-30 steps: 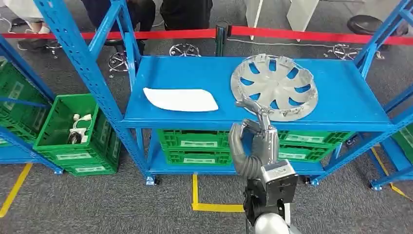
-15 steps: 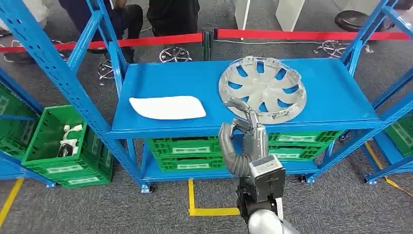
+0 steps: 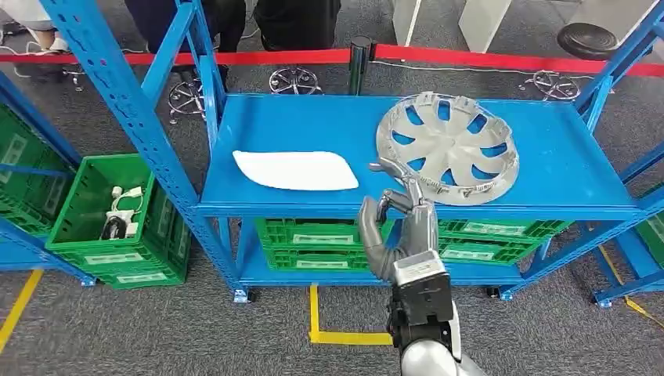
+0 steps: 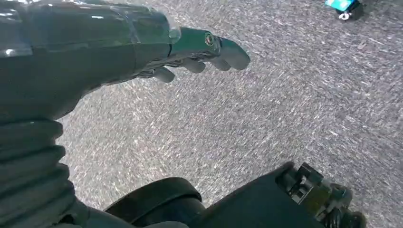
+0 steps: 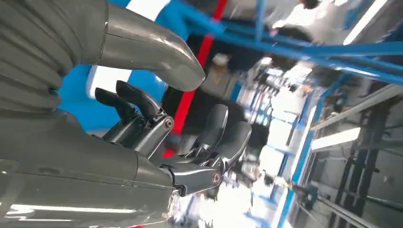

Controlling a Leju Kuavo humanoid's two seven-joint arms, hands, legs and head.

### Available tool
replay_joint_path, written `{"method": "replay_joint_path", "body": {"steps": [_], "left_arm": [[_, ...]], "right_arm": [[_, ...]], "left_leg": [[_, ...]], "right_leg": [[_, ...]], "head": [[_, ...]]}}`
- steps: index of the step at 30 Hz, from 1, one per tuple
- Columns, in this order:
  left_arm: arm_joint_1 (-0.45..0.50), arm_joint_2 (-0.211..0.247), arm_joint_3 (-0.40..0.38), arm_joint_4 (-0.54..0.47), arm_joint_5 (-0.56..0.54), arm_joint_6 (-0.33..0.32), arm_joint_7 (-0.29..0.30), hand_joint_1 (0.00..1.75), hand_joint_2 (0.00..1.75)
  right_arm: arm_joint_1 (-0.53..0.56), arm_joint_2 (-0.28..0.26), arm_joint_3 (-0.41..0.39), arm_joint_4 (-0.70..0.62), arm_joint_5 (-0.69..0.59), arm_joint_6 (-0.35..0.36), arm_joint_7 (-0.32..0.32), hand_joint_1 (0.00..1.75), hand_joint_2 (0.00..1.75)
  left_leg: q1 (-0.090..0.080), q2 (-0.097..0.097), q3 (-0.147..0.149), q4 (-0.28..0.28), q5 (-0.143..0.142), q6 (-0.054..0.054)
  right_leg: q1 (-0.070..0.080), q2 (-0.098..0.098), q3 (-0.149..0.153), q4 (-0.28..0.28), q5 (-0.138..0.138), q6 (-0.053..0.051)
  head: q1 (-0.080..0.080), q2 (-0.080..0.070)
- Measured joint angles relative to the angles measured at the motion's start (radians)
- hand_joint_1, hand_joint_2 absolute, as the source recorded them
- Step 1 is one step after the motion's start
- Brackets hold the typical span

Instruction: Take the parts from the cabinet and place them on the table.

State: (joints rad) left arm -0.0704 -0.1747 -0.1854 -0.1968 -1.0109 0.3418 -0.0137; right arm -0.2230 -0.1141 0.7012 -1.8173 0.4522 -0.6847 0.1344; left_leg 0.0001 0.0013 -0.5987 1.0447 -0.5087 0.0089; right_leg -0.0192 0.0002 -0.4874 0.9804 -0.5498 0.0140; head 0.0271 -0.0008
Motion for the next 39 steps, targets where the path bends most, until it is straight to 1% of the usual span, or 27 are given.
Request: {"method": "replay_joint_path", "body": {"steps": [1,3,4,5,6,8,10,14,18,23,27,34,36,39], "left_arm": [[0.0,0.0,-0.007,0.0,0.0,0.0,-0.002,0.0,1.75],[0.0,0.0,-0.02,0.0,-0.003,0.0,-0.005,0.0,1.75],[0.0,0.0,-0.027,0.0,-0.005,0.0,-0.005,0.0,1.75],[0.0,0.0,-0.036,0.0,-0.005,0.0,-0.004,0.0,1.75],[-0.001,0.0,-0.043,0.0,-0.005,0.0,-0.001,0.0,1.75],[-0.002,-0.002,-0.058,0.0,-0.002,0.001,0.004,0.0,1.75],[-0.002,-0.004,-0.069,-0.002,0.011,0.001,0.007,0.0,1.75],[-0.001,-0.004,-0.091,-0.002,0.032,0.003,0.01,0.0,1.75],[0.0,-0.004,-0.107,-0.002,0.05,0.005,0.012,0.0,1.75],[-0.001,-0.004,-0.12,-0.002,0.06,0.005,0.014,0.0,1.75],[-0.001,-0.005,-0.132,-0.002,0.067,0.015,0.021,0.0,1.75],[-0.001,-0.007,-0.142,-0.002,0.069,0.023,0.024,0.0,1.75],[-0.001,-0.007,-0.145,-0.002,0.079,0.026,0.024,0.0,1.75],[-0.001,-0.007,-0.148,-0.002,0.097,0.028,0.022,0.0,1.75]], "right_arm": [[-0.013,-0.012,0.0,0.006,0.075,0.0,0.05,1.75,1.75],[-0.049,-0.045,-0.009,0.037,0.241,0.005,0.147,1.75,1.75],[-0.068,-0.066,-0.02,0.065,0.357,0.022,0.211,1.75,1.75],[-0.088,-0.088,-0.032,0.09,0.431,0.047,0.268,1.75,1.75],[-0.109,-0.113,-0.048,0.123,0.481,0.061,0.31,1.75,1.75],[-0.144,-0.169,-0.089,0.193,0.509,0.083,0.36,1.75,1.75],[-0.167,-0.228,-0.134,0.263,0.512,0.106,0.405,1.75,1.75],[-0.177,-0.339,-0.216,0.336,0.489,0.145,0.472,1.75,1.75],[-0.171,-0.421,-0.283,0.359,0.462,0.163,0.498,1.75,1.75],[-0.143,-0.47,-0.329,0.37,0.457,0.175,0.508,1.75,1.75],[-0.126,-0.479,-0.334,0.378,0.439,0.175,0.5,1.75,1.75],[-0.109,-0.479,-0.336,0.388,0.427,0.175,0.49,1.75,1.75],[-0.108,-0.479,-0.341,0.388,0.397,0.177,0.474,1.75,1.75],[-0.108,-0.479,-0.338,0.391,0.338,0.221,0.432,1.75,1.75]], "left_leg": [[-0.001,0.0,0.0,0.0,0.0,0.001],[-0.001,0.0,0.001,0.0,0.001,0.002],[0.0,-0.001,0.001,0.0,0.003,0.004],[0.0,-0.002,0.001,0.001,0.003,0.004],[0.0,-0.004,0.002,0.001,0.004,0.005],[0.0,-0.007,0.002,0.001,0.005,0.007],[0.0,-0.011,0.003,0.001,0.007,0.007],[0.0,-0.017,0.003,0.001,0.008,0.007],[0.0,-0.016,0.002,0.001,0.008,0.007],[0.0,-0.013,0.002,0.001,0.007,0.007],[0.001,-0.006,0.003,0.0,0.007,0.007],[0.001,-0.001,0.004,0.0,0.007,0.007],[0.001,0.0,0.004,0.0,0.007,0.007],[0.001,0.003,0.004,0.0,0.006,0.007]], "right_leg": [[-0.001,0.0,0.0,-0.001,0.0,0.004],[-0.001,0.0,0.0,-0.002,0.001,0.015],[-0.001,0.0,0.0,-0.002,0.002,0.017],[-0.001,-0.001,0.0,-0.003,0.002,0.02],[-0.001,-0.002,0.0,-0.003,0.003,0.022],[-0.001,-0.005,0.002,-0.002,0.004,0.023],[-0.001,-0.008,0.003,-0.002,0.004,0.024],[-0.001,-0.012,0.005,-0.002,0.004,0.024],[-0.001,-0.012,0.006,-0.002,0.004,0.024],[-0.001,-0.012,0.006,-0.002,0.002,0.026],[0.0,-0.01,0.006,-0.002,0.002,0.027],[0.0,-0.009,0.006,-0.002,0.002,0.027],[0.0,-0.008,0.006,-0.002,0.003,0.027],[0.0,-0.007,0.006,-0.002,0.003,0.027]], "head": [[-0.001,0.0],[-0.002,0.0],[-0.002,0.0],[-0.003,0.0],[-0.005,0.0],[-0.006,0.0],[-0.006,0.0],[-0.006,0.0],[-0.006,0.0],[-0.006,0.0],[-0.006,0.0],[-0.006,0.0],[-0.006,0.0],[-0.006,0.0]]}}
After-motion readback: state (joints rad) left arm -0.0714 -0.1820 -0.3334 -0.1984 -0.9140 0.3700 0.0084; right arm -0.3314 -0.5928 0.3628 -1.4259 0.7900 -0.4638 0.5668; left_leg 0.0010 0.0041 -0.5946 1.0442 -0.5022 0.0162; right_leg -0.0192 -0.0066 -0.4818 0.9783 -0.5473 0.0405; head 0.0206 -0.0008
